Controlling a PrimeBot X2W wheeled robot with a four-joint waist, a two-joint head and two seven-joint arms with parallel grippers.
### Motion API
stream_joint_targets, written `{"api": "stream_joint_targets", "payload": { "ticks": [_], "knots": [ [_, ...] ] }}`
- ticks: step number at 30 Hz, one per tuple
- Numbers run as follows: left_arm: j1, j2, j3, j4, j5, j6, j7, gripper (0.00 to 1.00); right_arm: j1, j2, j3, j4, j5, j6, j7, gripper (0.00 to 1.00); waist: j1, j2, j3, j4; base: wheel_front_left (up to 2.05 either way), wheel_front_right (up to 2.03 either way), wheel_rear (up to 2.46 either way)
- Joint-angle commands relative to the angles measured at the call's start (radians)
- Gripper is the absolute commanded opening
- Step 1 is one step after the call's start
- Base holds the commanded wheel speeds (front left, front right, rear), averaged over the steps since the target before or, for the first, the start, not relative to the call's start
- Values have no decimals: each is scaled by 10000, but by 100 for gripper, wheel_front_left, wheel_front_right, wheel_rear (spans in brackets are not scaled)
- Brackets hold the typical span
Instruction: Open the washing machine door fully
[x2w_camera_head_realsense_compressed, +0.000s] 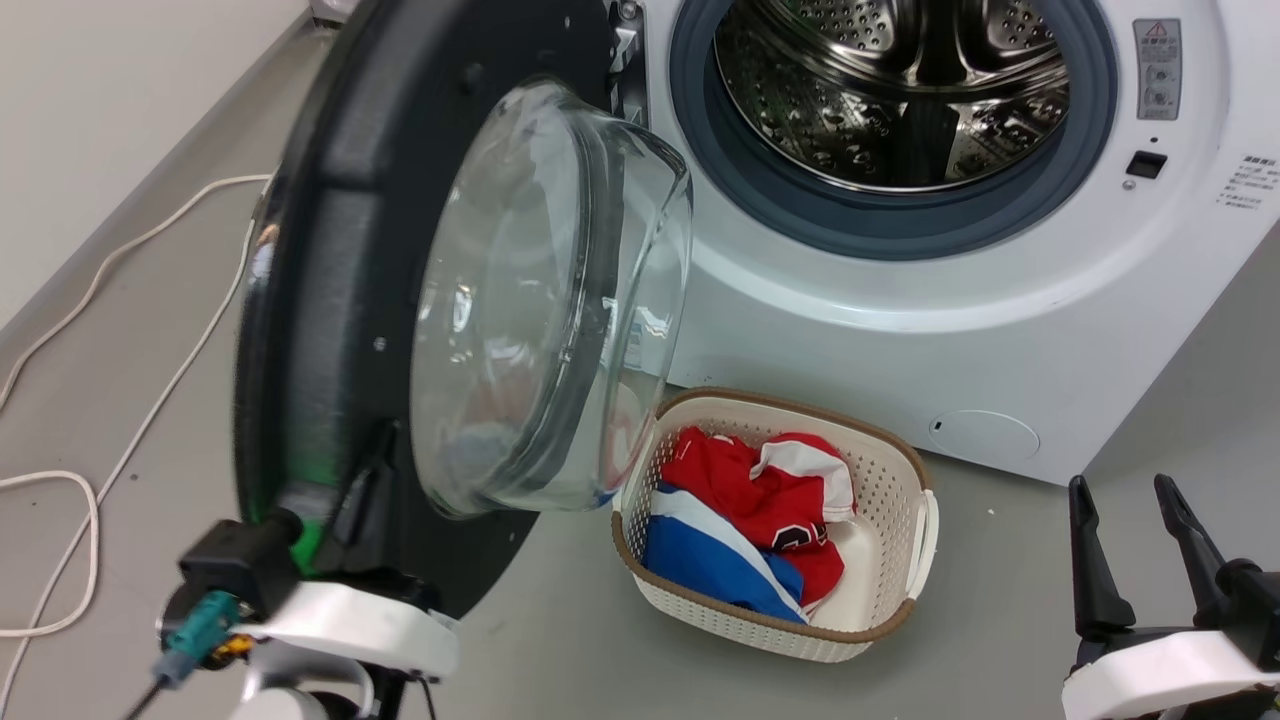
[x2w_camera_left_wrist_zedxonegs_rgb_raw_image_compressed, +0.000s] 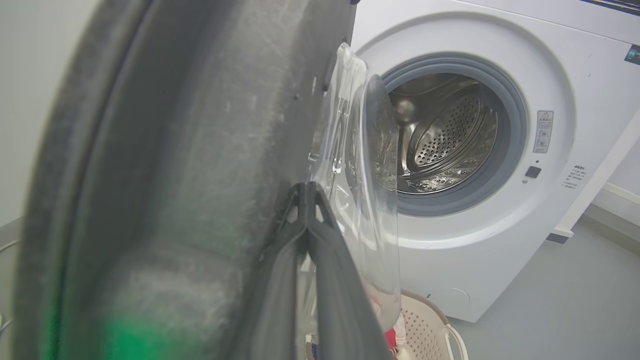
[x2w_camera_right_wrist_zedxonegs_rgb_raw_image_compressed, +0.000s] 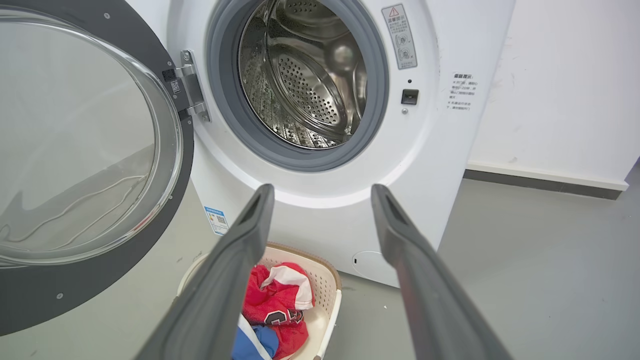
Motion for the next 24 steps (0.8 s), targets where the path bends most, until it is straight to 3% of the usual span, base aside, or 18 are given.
{"api": "stream_joint_targets", "payload": {
  "ticks": [1,12,24],
  "knots": [
    [-226,174,273,105,-133,-41,-94,0,-148,17,-7,-89,-56,-3,43,100,0,0,100,20,0,0,0],
    [-1237,1064,2083,1581,-1386,-532,-264,0,-486,16,30,-610,-384,-3,367,100,0,0,951,-215,0,0,0],
    [-2410,2042,3135,3668,-1791,-935,-510,0,-700,16,78,-778,-492,-3,510,100,0,0,1448,-421,0,0,0]
  ]
}}
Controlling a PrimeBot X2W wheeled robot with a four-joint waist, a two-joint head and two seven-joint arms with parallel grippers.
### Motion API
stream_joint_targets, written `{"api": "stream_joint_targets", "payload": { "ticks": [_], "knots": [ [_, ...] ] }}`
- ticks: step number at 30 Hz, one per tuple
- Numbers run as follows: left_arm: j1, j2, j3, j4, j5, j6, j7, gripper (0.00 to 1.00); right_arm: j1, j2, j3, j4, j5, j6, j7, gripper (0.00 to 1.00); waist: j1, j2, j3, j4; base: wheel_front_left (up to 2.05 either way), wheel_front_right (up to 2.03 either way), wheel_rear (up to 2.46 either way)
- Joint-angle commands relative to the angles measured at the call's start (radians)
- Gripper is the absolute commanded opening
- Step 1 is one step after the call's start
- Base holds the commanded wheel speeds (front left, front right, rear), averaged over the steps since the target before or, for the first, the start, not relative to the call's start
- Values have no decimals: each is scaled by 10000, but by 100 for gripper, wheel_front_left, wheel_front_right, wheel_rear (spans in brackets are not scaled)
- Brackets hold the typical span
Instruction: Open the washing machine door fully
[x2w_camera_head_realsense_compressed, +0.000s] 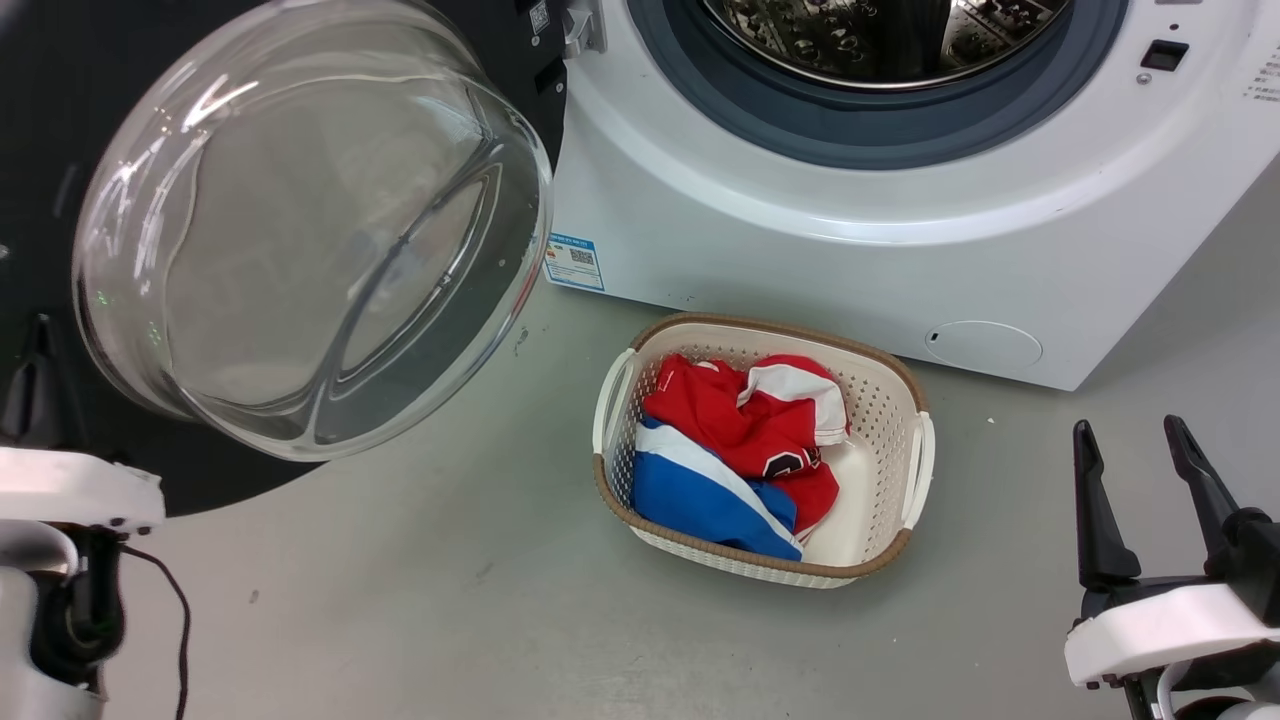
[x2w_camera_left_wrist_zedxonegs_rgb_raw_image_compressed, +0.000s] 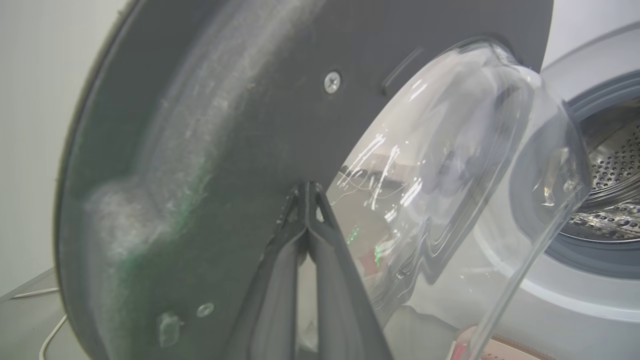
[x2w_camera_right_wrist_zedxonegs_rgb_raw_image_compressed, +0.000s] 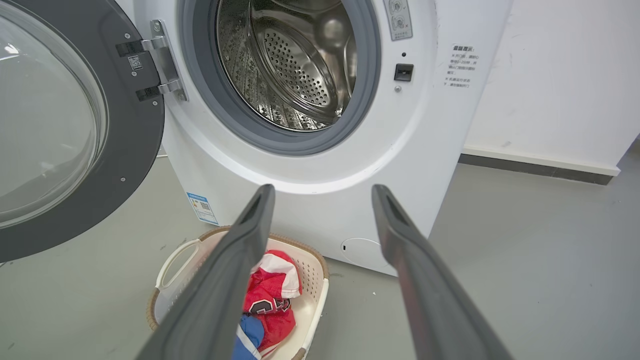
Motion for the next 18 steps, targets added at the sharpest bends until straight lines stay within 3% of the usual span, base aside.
{"api": "stream_joint_targets", "payload": {
  "ticks": [1,11,18],
  "knots": [
    [-199,186,165,262,-7,-18,-62,0,-123,16,5,-31,-17,-3,4,100,-1,0,36,-25,0,0,0],
    [-555,374,158,1405,124,-381,-320,0,-139,16,48,65,16,-3,19,100,-1,0,-108,-41,0,0,0],
    [352,-34,166,855,556,-152,-512,0,186,16,90,300,262,-3,-81,100,-1,0,-755,-18,0,0,0]
  ]
}}
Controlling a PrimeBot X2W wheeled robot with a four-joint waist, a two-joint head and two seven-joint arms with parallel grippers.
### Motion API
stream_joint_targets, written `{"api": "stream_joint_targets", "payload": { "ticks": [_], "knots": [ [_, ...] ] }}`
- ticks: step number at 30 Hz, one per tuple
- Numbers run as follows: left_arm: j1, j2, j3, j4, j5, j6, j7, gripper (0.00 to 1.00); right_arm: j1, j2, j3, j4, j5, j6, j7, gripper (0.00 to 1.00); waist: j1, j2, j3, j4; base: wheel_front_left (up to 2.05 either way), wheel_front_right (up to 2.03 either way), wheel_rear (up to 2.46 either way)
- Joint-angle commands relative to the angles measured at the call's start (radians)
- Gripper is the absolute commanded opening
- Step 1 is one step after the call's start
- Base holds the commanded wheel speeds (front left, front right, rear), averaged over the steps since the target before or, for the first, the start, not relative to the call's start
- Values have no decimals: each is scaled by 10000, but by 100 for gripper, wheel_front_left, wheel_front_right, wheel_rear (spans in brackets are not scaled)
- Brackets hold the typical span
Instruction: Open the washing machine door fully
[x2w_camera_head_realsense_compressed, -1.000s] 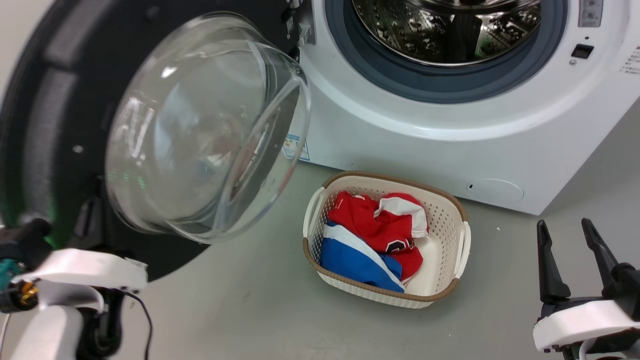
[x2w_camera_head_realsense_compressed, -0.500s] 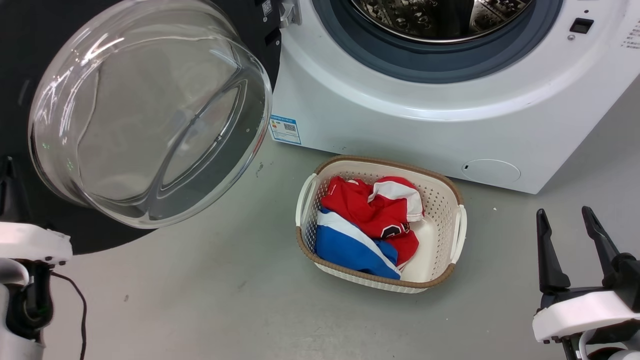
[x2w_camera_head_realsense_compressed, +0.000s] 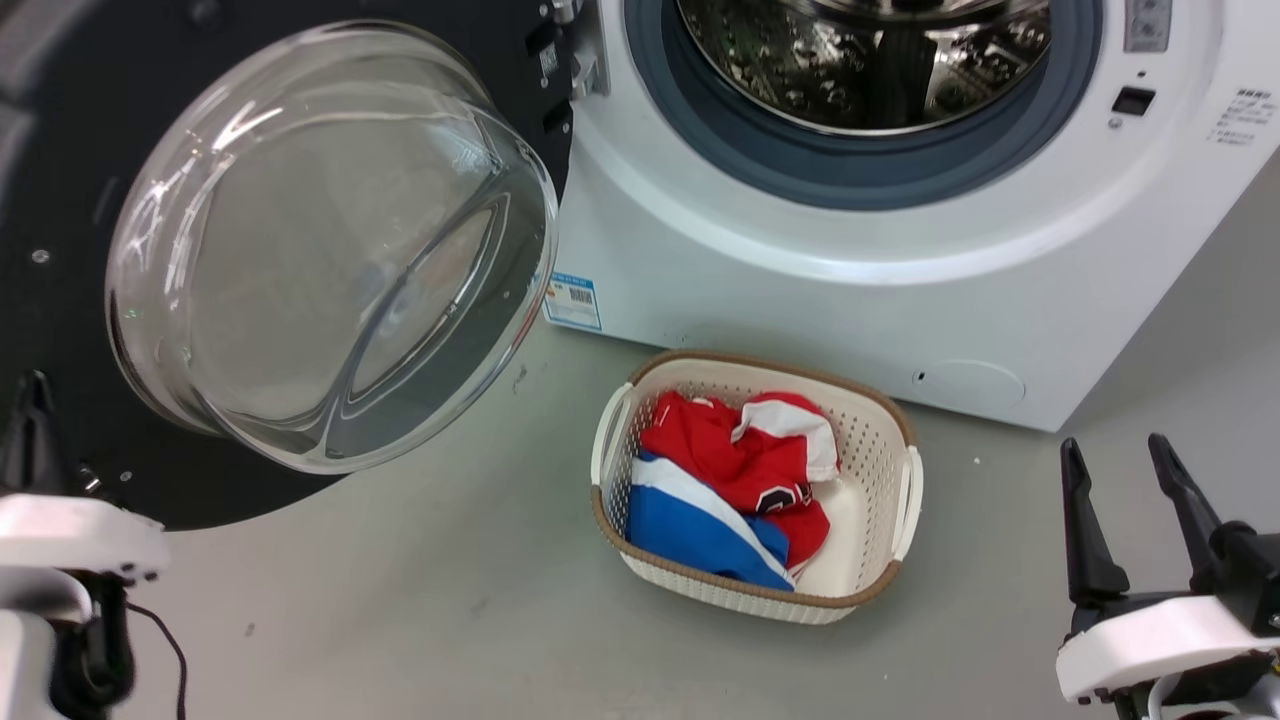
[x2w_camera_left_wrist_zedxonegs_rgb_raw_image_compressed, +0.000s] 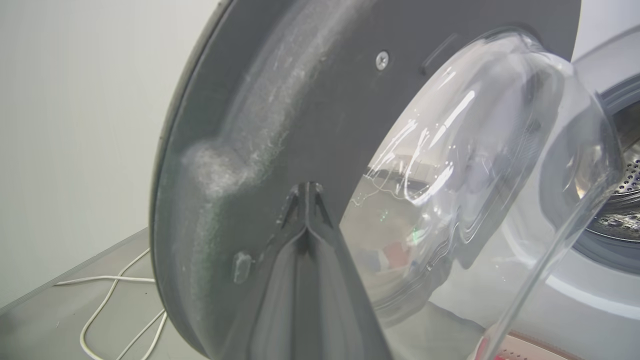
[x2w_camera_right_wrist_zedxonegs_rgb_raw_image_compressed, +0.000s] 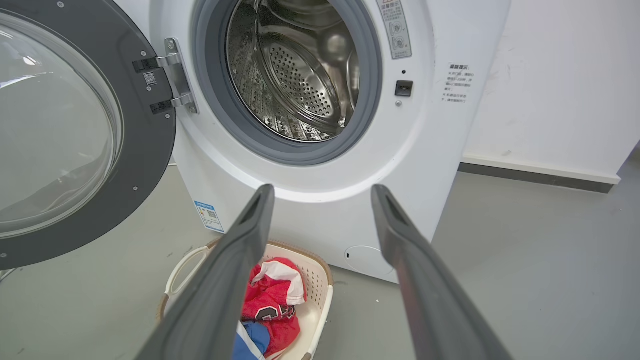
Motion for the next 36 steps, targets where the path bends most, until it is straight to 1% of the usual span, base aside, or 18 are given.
{"api": "stream_joint_targets", "payload": {
  "ticks": [1,3,5,8,12,16,22,26,27,28,29,30,31,36],
  "knots": [
    [321,-126,-28,-268,200,117,-51,0,168,16,-15,78,114,-3,-69,100,-1,0,-309,37,0,0,0],
    [721,-358,-1,-633,268,258,-76,0,250,16,20,154,183,-3,-93,100,-1,0,-543,71,0,0,0],
    [1123,-461,-7,-1002,418,412,-84,0,384,16,28,233,248,-3,-117,100,-1,0,-762,111,0,0,0],
    [1740,-729,-211,-1673,688,634,-91,0,514,16,70,337,358,-3,-132,100,-1,0,-1087,133,0,0,0],
    [2578,-927,-591,-2470,976,912,49,0,689,16,154,402,428,-3,-143,100,-1,0,-1399,42,0,0,0],
    [2999,-1082,-1160,-3136,1295,1069,328,0,786,16,164,361,487,-3,-134,100,-1,0,-1539,-75,0,0,0],
    [3084,-1198,-1992,-3619,1595,831,722,0,858,16,271,416,574,-3,-144,100,-1,0,-1688,-474,0,0,0],
    [2899,-1355,-2344,-3679,1619,670,723,0,828,16,383,460,550,-3,-140,100,-1,0,-1753,-863,0,0,0],
    [2837,-1395,-2424,-3657,1646,628,696,9,812,16,424,476,517,-3,-123,100,-1,0,-1760,-973,0,0,0],
    [2795,-1426,-2497,-3590,1665,580,709,31,769,16,473,494,479,-3,-106,100,-1,0,-1766,-1094,0,0,0],
    [2757,-1483,-2567,-3524,1638,539,720,48,731,15,514,506,445,-3,-95,100,-1,0,-1770,-1202,0,0,0],
    [2700,-1529,-2648,-3457,1625,470,690,96,699,16,545,522,431,-3,-93,100,-1,0,-1771,-1313,0,0,0],
    [2657,-1549,-2701,-3368,1637,451,671,100,673,15,608,536,419,-3,-97,100,-1,0,-1777,-1440,0,0,0],
    [2450,-1596,-2875,-2943,1768,320,491,100,573,16,771,666,356,-3,-152,100,-1,0,-1794,-2028,0,0,0]
  ]
}}
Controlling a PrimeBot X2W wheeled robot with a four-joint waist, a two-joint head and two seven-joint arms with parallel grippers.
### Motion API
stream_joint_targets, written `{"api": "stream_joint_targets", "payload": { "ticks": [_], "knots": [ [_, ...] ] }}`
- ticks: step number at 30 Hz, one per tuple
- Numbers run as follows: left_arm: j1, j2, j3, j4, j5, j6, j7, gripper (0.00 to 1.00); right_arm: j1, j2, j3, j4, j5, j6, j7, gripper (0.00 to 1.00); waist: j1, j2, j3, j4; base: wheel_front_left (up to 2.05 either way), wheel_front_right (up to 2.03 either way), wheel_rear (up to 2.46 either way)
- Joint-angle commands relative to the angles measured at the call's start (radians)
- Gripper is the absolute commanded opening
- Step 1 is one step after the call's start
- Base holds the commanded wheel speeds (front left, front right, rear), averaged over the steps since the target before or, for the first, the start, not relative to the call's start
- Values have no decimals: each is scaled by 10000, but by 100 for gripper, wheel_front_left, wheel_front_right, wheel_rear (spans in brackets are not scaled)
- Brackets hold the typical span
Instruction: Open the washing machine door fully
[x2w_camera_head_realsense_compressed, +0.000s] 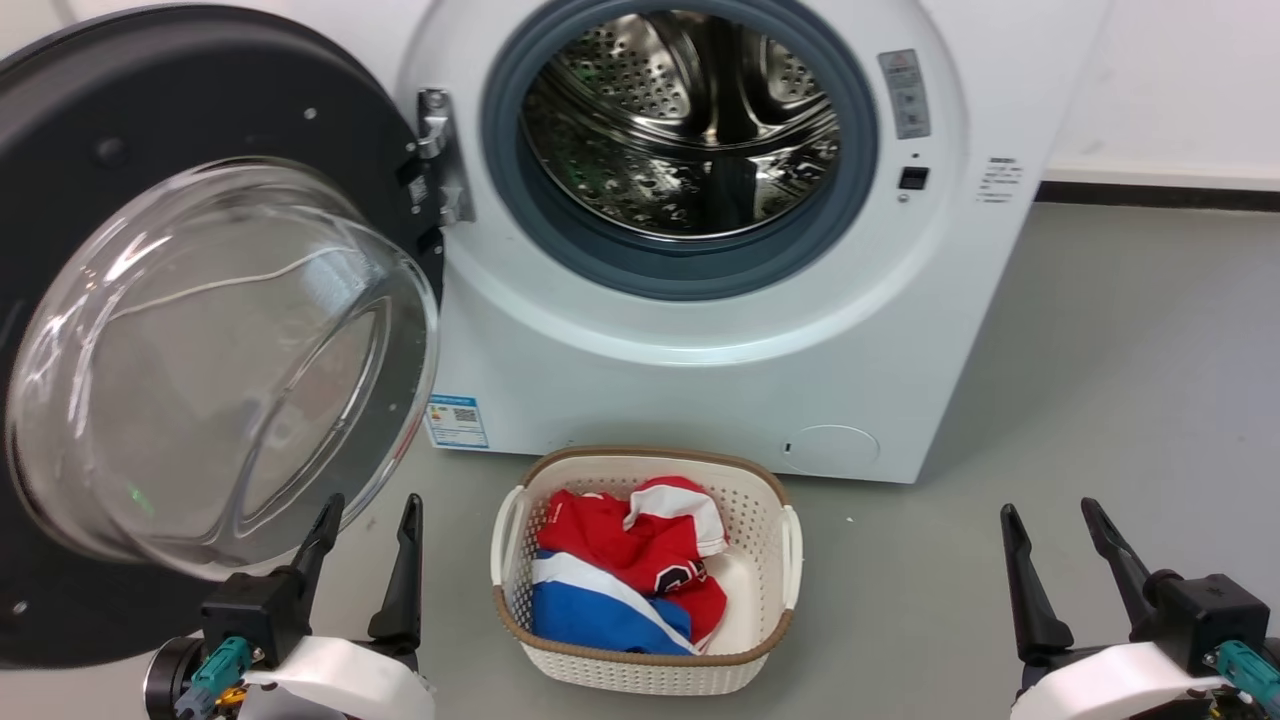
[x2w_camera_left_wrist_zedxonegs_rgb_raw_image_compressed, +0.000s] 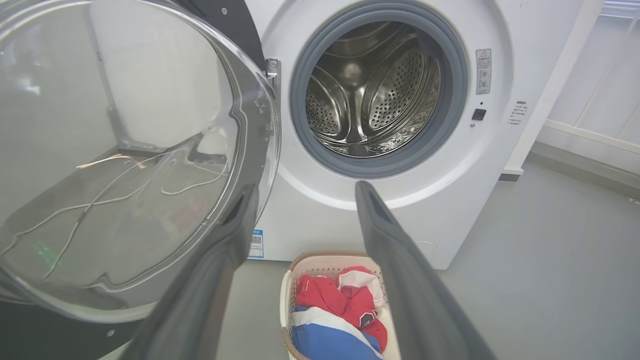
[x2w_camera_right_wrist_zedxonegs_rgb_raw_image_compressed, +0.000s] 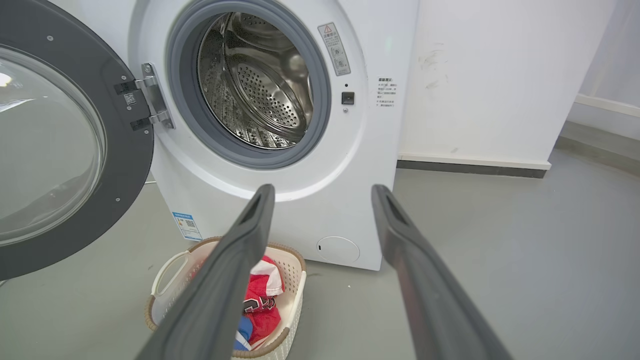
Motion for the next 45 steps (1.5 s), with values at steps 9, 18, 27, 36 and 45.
{"api": "stream_joint_targets", "payload": {
  "ticks": [9,18,27,36,45],
  "knots": [
    [-330,-58,-76,702,170,-27,-271,100,-227,14,272,343,-68,-3,-198,100,1,0,-25,-1000,0,0,0],
    [-449,-63,-90,1137,180,-59,-381,100,-394,14,198,645,-7,-3,-412,100,1,0,12,-1315,0,0,0],
    [-557,-102,-22,1426,24,-110,-458,100,-461,14,257,893,42,-3,-555,100,1,0,7,-1309,0,0,0],
    [-222,-297,-108,1837,18,-101,-411,0,-142,0,294,1317,23,0,-556,0,1,0,-11,-1290,0,0,0],
    [-251,-646,326,1940,-1231,-386,-23,0,-293,-40,233,1553,1758,0,-339,0,1,0,15,-1265,0,0,0]
  ]
}}
